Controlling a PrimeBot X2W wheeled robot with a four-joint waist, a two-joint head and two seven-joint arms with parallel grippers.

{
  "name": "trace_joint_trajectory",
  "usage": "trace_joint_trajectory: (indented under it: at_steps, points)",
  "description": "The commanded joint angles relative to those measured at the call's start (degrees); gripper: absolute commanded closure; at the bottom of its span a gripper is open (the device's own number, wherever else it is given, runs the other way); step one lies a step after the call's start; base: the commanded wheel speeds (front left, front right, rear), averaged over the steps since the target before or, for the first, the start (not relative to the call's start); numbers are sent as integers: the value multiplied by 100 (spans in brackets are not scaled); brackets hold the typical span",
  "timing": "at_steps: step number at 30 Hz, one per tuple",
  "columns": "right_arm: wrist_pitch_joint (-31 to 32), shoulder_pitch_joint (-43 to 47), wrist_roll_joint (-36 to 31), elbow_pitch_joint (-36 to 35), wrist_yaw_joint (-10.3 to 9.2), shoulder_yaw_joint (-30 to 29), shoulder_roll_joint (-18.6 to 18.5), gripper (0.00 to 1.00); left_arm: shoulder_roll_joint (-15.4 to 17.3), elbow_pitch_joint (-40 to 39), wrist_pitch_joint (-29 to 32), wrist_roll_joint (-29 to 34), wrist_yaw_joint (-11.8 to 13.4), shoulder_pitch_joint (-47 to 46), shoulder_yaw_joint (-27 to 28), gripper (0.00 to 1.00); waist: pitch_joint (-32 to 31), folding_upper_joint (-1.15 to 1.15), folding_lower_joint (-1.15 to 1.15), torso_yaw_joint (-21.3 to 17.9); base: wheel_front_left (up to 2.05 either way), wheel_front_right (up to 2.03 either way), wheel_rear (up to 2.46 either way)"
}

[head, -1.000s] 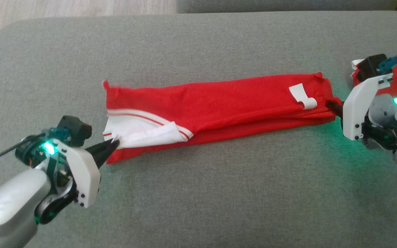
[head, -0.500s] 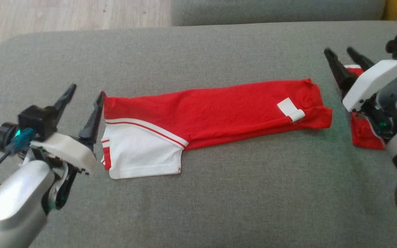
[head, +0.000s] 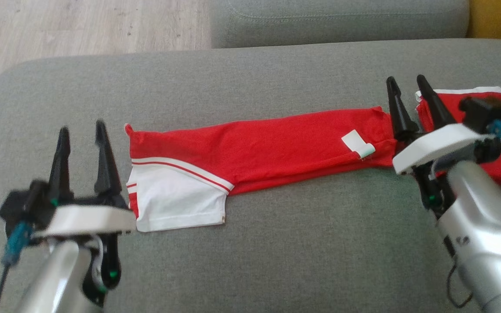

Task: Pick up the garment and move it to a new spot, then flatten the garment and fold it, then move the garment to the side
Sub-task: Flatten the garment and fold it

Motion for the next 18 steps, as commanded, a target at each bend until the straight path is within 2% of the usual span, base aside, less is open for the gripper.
trace_joint_trajectory:
  at_steps: [1, 4, 5, 9, 13, 18]
  points:
    - [-72, 104, -264, -315, 39, -193, 133, 0, 15, -211, -52, 246, -58, -18, 473, 0, -12, 0, 0, 2, 0, 0, 0]
    - [-74, 613, -823, -716, 39, -813, 469, 0, -417, -302, -52, 803, -278, 395, 1001, 0, -43, 0, 0, -8, 0, 0, 0]
    - [-75, 977, -1186, -929, 39, -1139, 701, 0, -718, -327, -52, 1129, -454, 671, 1317, 0, -67, 0, 0, -12, 0, 0, 0]
    - [-75, 1484, -1700, -1217, 39, -1606, 1031, 0, -1229, -262, -53, 1658, -864, 1078, 1761, 0, -62, 0, 0, 0, 0, 0, 0]
    - [-76, 1650, -2011, -1357, 39, -1825, 1166, 0, -1540, -147, -53, 2023, -1260, 1169, 2056, 0, 16, 0, 0, 53, 0, 0, 0]
    - [-55, 1546, -2275, -1297, 39, -2020, 1225, 0, -1735, 1, -53, 2330, -1625, 1009, 2264, 0, 192, 0, 0, 160, 0, 0, 0]
